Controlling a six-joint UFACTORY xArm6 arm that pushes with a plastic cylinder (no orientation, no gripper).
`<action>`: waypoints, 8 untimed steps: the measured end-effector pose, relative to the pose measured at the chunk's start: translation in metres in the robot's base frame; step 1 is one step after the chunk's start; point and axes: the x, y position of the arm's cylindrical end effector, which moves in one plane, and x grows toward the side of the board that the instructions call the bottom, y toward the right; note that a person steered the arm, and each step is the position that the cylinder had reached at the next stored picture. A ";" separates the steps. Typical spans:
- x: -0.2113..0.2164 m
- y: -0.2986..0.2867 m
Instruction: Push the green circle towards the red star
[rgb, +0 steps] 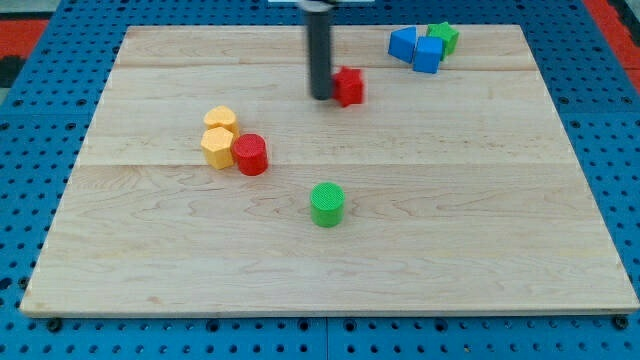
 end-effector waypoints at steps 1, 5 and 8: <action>-0.007 0.045; 0.204 0.069; 0.171 -0.018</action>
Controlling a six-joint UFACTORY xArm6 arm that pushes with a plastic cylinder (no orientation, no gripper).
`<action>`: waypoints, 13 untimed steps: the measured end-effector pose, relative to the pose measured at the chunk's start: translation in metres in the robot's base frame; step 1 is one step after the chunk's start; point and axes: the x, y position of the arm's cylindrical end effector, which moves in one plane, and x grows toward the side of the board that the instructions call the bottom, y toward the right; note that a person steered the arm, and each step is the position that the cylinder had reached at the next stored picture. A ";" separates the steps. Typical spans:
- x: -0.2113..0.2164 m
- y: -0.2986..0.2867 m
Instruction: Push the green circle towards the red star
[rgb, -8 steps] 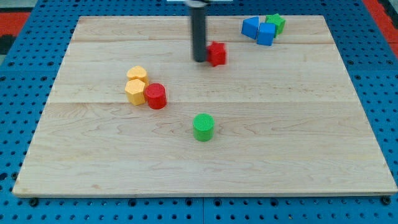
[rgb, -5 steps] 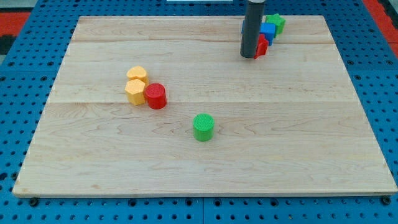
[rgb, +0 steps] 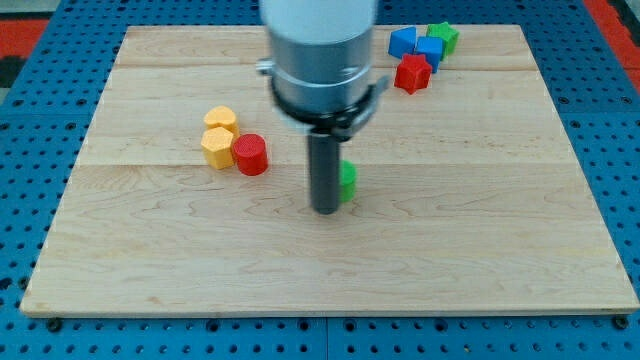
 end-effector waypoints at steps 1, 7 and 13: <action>-0.001 0.031; -0.005 0.059; -0.041 0.057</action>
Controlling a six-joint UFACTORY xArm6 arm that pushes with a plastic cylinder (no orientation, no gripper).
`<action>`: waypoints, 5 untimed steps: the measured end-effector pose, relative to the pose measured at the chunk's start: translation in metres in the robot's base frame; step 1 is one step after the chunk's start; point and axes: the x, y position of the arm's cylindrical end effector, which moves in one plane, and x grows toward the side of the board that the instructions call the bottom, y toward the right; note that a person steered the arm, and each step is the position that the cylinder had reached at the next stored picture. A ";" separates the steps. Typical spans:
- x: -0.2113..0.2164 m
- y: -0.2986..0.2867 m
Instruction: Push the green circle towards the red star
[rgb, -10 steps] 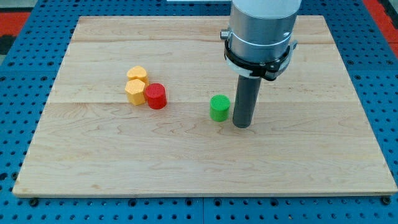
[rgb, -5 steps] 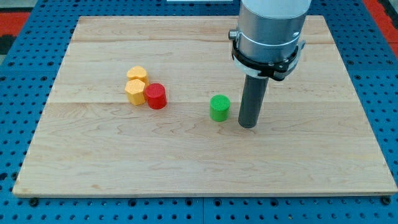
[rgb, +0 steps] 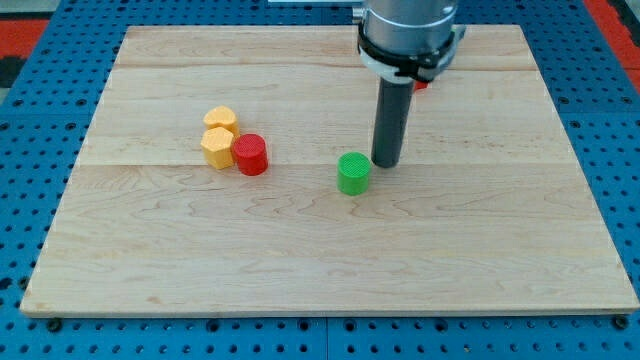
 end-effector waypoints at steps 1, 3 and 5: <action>0.059 -0.009; -0.016 -0.054; -0.067 -0.060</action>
